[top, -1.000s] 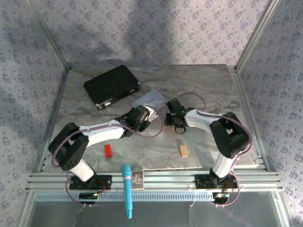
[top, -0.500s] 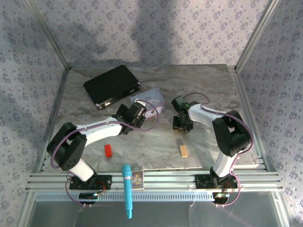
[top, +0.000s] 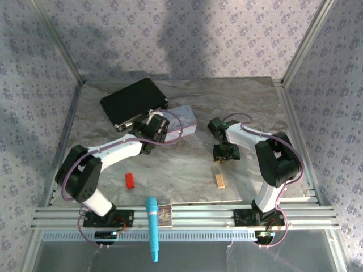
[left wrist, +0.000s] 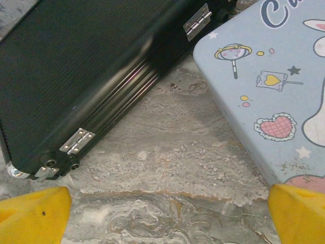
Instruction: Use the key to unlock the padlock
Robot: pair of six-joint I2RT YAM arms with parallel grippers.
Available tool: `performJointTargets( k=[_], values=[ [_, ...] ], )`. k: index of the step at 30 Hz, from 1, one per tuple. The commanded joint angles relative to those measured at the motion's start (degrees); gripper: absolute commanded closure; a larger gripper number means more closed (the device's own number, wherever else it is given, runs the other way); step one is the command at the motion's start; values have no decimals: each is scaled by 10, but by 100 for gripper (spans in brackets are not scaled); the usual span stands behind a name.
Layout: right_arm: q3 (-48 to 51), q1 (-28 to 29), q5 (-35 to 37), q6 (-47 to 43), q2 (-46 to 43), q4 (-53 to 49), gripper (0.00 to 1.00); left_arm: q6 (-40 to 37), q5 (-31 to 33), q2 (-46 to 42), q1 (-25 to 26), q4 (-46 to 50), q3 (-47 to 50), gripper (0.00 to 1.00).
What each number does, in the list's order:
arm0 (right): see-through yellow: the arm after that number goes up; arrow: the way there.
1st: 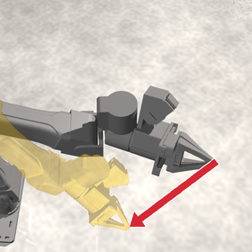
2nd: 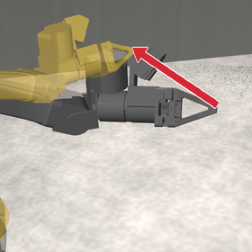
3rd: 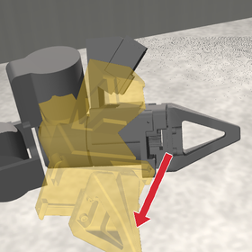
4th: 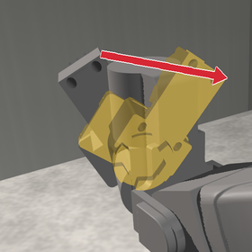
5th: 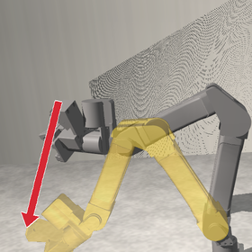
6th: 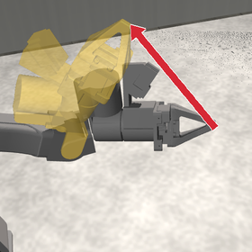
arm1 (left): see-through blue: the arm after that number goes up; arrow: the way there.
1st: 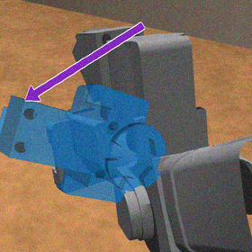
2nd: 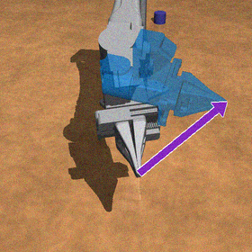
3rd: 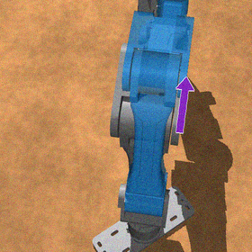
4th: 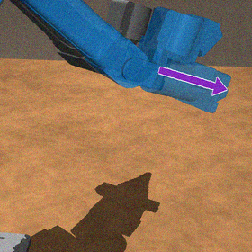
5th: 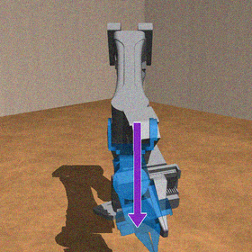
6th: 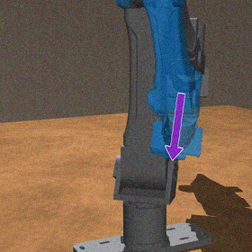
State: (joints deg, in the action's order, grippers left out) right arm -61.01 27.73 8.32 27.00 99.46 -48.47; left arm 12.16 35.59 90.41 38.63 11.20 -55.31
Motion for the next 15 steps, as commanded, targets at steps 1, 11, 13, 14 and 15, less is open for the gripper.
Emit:
performJointTargets(
  k=[1, 11, 13, 14, 15],
  values=[
    [0, -1, -6, -16, -46, 20, 24, 16, -15, -52, 0, -15, 22, 0],
    [81, 22, 110, -108, -305, 216, 1, 3, -5, -255, -74, -190, 172, 0],
    [114, 15, 125, -154, -348, 277, 1, 8, 18, -279, -107, -171, 177, 0],
    [132, 10, 127, -183, -361, 308, 1, 2, 20, -290, -123, -168, 182, 0],
    [150, 3, 143, -203, -374, 338, 1, -7, 30, -302, -138, -180, 193, 0]
  ],
)
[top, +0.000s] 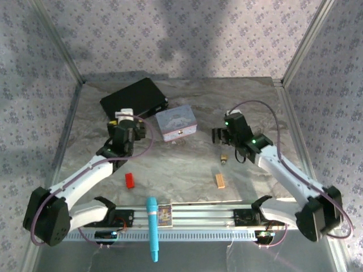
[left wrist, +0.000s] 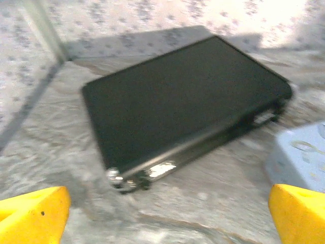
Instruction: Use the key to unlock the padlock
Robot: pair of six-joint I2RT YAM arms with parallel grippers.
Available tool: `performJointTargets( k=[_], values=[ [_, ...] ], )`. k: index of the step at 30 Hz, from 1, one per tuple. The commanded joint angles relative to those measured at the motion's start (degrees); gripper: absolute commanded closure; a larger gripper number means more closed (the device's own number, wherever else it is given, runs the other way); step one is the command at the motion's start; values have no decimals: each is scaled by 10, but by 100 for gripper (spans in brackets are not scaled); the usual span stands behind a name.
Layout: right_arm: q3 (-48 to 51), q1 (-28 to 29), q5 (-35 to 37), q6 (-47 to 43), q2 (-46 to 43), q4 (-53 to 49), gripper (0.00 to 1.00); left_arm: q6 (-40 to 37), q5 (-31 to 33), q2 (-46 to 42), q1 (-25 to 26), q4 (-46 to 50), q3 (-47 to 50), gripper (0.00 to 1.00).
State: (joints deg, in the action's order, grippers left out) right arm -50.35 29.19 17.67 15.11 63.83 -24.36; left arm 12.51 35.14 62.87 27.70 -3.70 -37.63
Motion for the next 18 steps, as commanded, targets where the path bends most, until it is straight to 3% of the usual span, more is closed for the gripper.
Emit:
performJointTargets(
  k=[1, 5, 8, 13, 16, 18],
  values=[
    [63, -22, 72, -91, -26, 121, 1, -21, 51, -35, -42, -52, 33, 0],
    [120, -106, 75, -85, -30, 199, 1, -17, 58, -28, -108, -87, 78, 0],
    [184, -173, 49, -93, -35, 289, 1, -26, 19, 2, -150, -114, 102, 0],
    [289, -230, 43, -115, -13, 471, 1, -33, -3, 59, -192, -223, 148, 0],
    [316, -248, 43, -133, 44, 577, 2, -67, -64, 92, -223, -347, 190, 0],
    [323, -257, 26, -139, 84, 633, 2, -48, -98, 104, -254, -359, 188, 0]
  ],
)
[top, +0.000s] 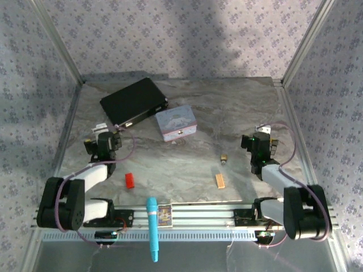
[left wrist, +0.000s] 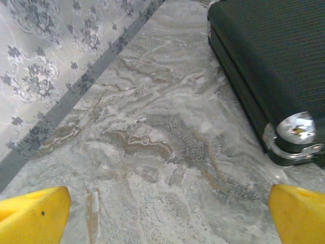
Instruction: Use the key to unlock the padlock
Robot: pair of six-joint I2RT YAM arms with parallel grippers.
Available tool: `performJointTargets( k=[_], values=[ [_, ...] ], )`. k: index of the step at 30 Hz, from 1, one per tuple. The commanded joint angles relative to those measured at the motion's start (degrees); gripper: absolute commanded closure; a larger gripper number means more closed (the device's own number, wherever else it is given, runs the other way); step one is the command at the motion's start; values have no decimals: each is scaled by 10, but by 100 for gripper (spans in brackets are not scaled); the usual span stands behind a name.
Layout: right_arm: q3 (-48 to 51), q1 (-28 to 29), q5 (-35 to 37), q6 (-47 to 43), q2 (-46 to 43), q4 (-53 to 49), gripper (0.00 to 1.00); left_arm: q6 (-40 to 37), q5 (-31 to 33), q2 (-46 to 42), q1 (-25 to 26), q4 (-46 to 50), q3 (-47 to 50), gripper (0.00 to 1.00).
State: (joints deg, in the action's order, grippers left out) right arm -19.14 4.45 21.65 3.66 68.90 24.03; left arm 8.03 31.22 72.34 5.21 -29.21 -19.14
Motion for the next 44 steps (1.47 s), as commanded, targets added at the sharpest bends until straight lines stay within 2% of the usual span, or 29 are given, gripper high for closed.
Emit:
performJointTargets(
  k=[1, 3, 5, 7, 9, 10, 12, 13, 14, 15, 16, 17, 18, 20, 44],
  values=[
    [6, -12, -19, -42, 53, 169, 3, 13, -82, 13, -47, -101, 1, 0],
    [-3, -17, -38, -35, 68, 167, 2, 24, -94, 29, -60, -107, -9, 0],
    [2, -28, -62, -38, 99, 219, 2, 16, -106, 58, -63, -117, -21, 0],
    [2, -43, -91, -35, 148, 258, 2, -5, -118, 107, -60, -192, -15, 0],
    [-29, -43, -110, -43, 184, 238, 4, -23, -113, 105, -39, -157, -29, 0],
    [-27, -46, -117, -43, 180, 231, 1, -33, -118, 115, -36, -179, -26, 0],
    [-29, -49, -123, -42, 182, 228, 1, -49, -189, 135, -42, -171, -37, 0],
    [-30, -49, -124, -41, 182, 226, 1, -61, -215, 169, -46, -218, -37, 0],
    [-29, -49, -123, -41, 182, 228, 1, -55, -217, 168, -50, -218, -31, 0],
    [-29, -49, -123, -42, 181, 227, 1, -48, -217, 150, -51, -160, -46, 0],
    [-29, -48, -122, -42, 181, 228, 1, -51, -217, 163, -52, -205, -36, 0],
    [-29, -48, -121, -42, 181, 228, 1, -52, -216, 164, -51, -211, -34, 0],
    [-29, -48, -120, -42, 181, 229, 1, -50, -217, 153, -51, -173, -42, 0],
    [-29, -48, -121, -42, 181, 228, 1, -52, -213, 159, -50, -196, -36, 0],
    [-30, -53, -136, -41, 182, 225, 1, -54, -205, 157, -45, -189, -38, 0]
  ],
)
